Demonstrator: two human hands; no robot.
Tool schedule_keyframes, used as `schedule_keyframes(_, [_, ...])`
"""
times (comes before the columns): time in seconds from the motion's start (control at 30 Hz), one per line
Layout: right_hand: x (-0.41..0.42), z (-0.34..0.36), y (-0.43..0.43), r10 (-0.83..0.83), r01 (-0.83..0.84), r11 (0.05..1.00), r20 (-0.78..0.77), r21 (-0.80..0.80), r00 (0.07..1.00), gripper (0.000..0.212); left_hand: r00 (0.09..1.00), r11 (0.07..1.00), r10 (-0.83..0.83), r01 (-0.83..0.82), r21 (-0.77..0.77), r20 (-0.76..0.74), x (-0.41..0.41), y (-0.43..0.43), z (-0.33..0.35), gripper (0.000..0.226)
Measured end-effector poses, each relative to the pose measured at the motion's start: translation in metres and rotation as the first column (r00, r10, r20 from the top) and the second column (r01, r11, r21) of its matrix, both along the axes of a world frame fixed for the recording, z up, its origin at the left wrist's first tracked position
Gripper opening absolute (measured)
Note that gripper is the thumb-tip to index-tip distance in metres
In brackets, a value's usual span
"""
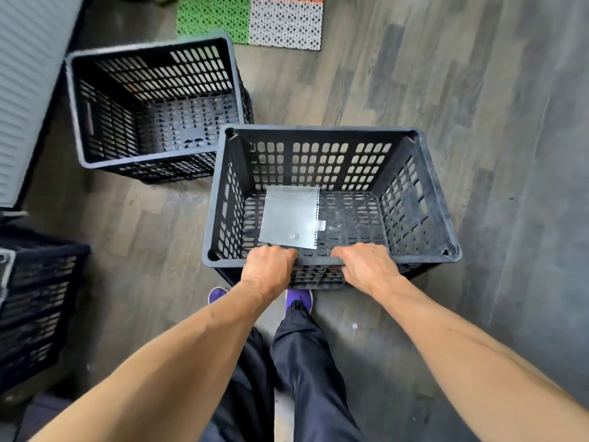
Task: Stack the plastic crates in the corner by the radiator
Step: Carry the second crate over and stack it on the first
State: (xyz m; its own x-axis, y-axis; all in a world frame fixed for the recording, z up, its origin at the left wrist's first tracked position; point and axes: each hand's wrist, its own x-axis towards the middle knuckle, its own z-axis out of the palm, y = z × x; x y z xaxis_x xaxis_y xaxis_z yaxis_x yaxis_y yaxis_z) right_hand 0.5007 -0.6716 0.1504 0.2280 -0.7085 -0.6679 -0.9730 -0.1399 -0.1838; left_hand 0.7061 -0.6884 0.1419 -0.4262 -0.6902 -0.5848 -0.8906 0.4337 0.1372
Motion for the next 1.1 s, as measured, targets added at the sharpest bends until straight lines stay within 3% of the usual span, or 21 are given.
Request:
schedule_keyframes(0.27, [0.055,0.101,-0.006,0.116,-0.113,0.989,0.031,-0.093,0.993,0.027,0.994,0.988,0.113,-0.112,-0.103,0.009,0.058,0.019,0.109,0.022])
schedule_keyframes(0.57, [0.166,0.184,-0.023,0.353,-0.346,0.918,0.000,-0.194,0.936,0.032,0.933,0.912,0.357,-0.358,-0.198,-0.042,0.162,0.052,0.189,0.010])
schedule_keyframes(0.73, [0.252,0.216,-0.026,0.482,-0.468,0.848,-0.006,-0.246,0.876,0.043,0.874,0.845,0.476,-0.485,-0.226,-0.095,0.241,0.076,0.211,0.014])
schedule_keyframes(0.87, [0.324,0.236,-0.021,0.576,-0.560,0.783,-0.022,-0.270,0.817,0.037,0.825,0.785,0.546,-0.565,-0.255,-0.145,0.305,0.102,0.234,0.023])
schedule_keyframes(1.1, [0.454,0.260,0.006,0.755,-0.718,0.619,-0.010,-0.319,0.656,0.017,0.725,0.684,0.684,-0.675,-0.276,-0.076,0.412,0.162,0.262,0.012])
